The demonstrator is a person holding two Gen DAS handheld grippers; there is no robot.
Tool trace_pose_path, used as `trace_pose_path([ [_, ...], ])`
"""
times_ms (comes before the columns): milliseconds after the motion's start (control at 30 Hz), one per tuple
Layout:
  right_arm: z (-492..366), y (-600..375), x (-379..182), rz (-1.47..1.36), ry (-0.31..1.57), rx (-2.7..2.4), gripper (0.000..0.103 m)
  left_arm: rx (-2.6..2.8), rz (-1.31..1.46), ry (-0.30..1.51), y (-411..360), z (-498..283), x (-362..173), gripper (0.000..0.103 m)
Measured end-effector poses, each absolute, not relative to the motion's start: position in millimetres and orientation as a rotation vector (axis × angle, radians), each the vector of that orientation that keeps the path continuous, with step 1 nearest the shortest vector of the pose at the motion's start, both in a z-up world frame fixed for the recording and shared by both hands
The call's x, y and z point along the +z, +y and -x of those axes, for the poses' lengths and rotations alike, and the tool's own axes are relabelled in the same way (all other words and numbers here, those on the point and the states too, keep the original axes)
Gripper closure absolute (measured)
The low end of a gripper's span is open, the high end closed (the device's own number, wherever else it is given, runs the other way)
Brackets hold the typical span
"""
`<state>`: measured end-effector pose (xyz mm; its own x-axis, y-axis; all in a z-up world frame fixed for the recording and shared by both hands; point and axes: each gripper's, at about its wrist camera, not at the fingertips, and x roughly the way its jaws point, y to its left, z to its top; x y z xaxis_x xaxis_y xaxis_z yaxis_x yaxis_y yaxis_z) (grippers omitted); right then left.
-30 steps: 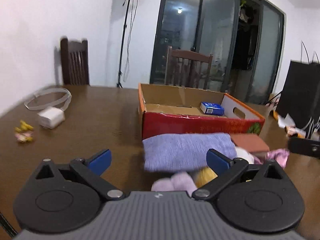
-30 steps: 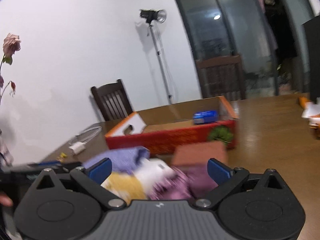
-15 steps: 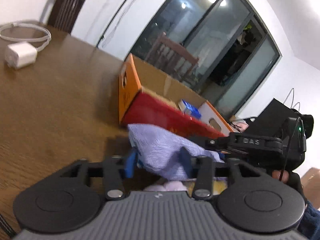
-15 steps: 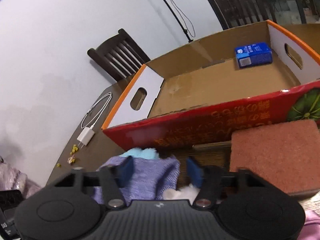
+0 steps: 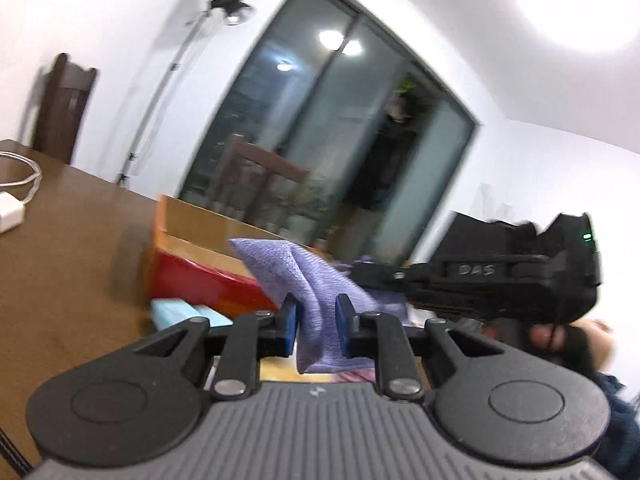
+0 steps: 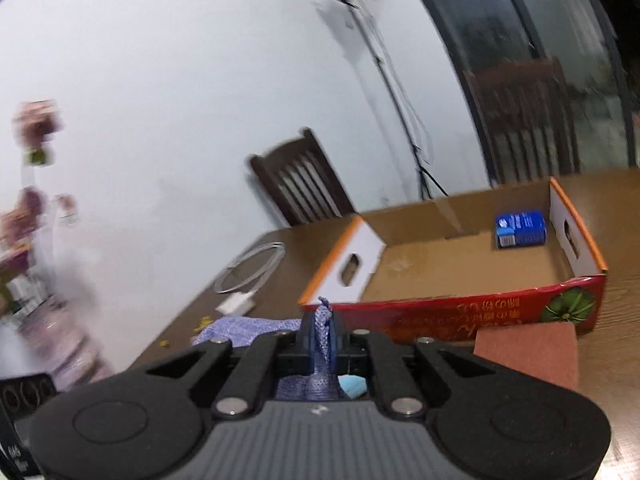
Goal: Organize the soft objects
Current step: 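Carry the lavender cloth bag into the box and open the left gripper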
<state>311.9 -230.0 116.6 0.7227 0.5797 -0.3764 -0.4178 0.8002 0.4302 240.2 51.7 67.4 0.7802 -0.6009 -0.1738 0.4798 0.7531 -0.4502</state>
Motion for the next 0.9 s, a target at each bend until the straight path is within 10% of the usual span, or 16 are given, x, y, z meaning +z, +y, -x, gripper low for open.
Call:
trace_pose_path([
  [333, -190.0, -244.9, 46.9, -0.194, 0.705, 0.506, 0.095, -0.629, 0.310, 0.594, 19.8, -148.6, 4.4, 0.082],
  [567, -171.7, -268.1, 21.2, -0.312, 0.661, 0.456, 0.047, -0.583, 0.265, 0.633, 12.1, -148.5, -2.4, 0.082],
  [900, -165.2, -254.9, 4.0, -0.174, 0.639, 0.373, 0.048, -0.549, 0.270, 0.631, 26.5, -145.1, 3.3, 0.057],
])
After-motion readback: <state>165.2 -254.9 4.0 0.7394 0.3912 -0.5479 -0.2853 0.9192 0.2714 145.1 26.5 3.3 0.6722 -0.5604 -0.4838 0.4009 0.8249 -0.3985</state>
